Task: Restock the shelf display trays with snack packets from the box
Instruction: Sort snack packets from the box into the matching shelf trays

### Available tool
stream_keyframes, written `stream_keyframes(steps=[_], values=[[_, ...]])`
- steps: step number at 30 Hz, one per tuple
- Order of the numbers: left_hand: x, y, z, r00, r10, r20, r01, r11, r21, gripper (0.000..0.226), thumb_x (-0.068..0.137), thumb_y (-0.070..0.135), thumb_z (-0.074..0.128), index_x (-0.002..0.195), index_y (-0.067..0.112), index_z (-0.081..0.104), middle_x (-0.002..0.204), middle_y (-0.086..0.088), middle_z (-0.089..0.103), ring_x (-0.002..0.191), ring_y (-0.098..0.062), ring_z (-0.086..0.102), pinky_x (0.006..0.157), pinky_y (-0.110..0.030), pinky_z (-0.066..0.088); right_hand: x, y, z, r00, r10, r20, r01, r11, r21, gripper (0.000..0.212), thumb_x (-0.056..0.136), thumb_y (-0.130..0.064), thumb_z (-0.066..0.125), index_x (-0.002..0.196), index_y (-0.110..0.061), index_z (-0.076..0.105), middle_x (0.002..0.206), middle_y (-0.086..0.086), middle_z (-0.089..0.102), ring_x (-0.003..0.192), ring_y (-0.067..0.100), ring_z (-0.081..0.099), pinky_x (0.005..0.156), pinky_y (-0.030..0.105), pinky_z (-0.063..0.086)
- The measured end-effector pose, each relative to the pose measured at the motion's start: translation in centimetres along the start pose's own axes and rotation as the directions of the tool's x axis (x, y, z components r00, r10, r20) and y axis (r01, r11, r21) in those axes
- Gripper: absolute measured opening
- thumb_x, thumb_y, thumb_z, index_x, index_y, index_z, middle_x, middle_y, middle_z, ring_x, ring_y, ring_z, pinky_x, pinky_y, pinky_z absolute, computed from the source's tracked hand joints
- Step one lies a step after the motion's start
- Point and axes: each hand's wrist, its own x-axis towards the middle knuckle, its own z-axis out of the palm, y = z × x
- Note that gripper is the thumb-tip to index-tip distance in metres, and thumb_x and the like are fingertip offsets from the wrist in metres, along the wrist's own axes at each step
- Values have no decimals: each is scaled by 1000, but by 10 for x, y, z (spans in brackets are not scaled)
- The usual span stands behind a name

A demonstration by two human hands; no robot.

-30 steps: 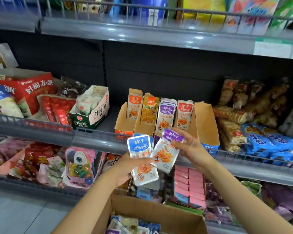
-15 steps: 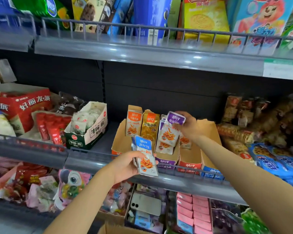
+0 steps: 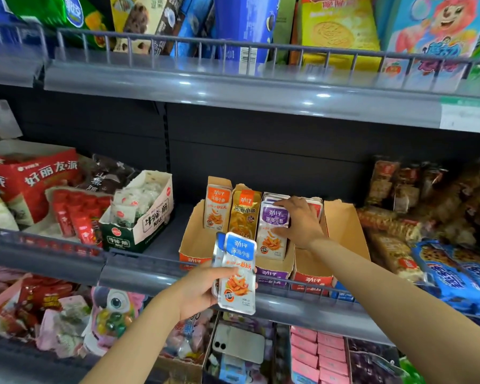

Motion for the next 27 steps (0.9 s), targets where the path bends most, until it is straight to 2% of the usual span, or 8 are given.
stream_keyframes(steps=[5,8,12,15,19,22,25,27], values=[[-6,-5,7,999,43,-30,-38,990,134,16,91,11,57,104,19,63,94,0,74,88,-17,69,83,-34,52,-10,-5,-4,1000,-14,-28,14,1000,23,67,82,-37,69,139,-27,37,147,-1,36,138,21,28,114,41,24],[-10,-5,13,993,114,-41,-104,977,188,23,92,14,57,114,18,60,103,0,72,93,-16,68,80,-29,54,-28,-22,-13,991,9,-137,35,949,313,50,90,-38,58,135,-24,43,140,-3,45,129,18,42,103,34,41],[-17,-5,25,970,241,-12,-229,937,265,26,90,16,60,115,22,60,104,5,72,93,-12,69,78,-24,54,-70,-48,-37,974,-49,223,-144,624,768,40,90,-37,56,127,-31,43,122,-14,52,116,12,56,74,17,52],[-18,-5,38,949,316,0,-287,862,419,26,89,22,63,114,25,60,104,7,72,97,-12,68,83,-25,53,-90,-43,-44,936,-136,323,-183,597,781,38,86,-30,64,122,-29,52,116,-6,61,101,11,66,75,23,57],[-18,-8,61,953,304,12,-268,819,508,24,90,32,60,112,23,61,100,6,72,88,-10,69,70,-22,56,-103,-30,-61,981,-14,191,-149,573,806,21,85,-22,67,104,-27,59,109,0,65,93,12,68,76,24,58],[-21,-8,81,953,266,146,-300,755,583,23,88,28,64,110,25,58,99,3,72,80,-13,71,61,-23,57,-108,-14,-74,991,71,112,-132,542,830,23,85,-21,67,105,-27,58,107,2,67,90,14,69,73,25,59],[-20,-6,101,926,279,255,-377,716,587,25,89,23,63,114,22,56,100,2,71,79,-15,71,65,-23,56,-114,7,-90,977,61,204,-206,521,829,31,87,-25,64,117,-20,60,108,5,70,94,18,69,84,37,57],[-17,-4,114,906,285,312,-421,680,601,21,90,24,60,111,22,58,103,-1,71,85,-17,71,72,-27,57,-118,21,-99,940,40,339,-320,450,833,30,90,-29,59,117,-17,62,102,4,71,90,16,68,83,33,56]])
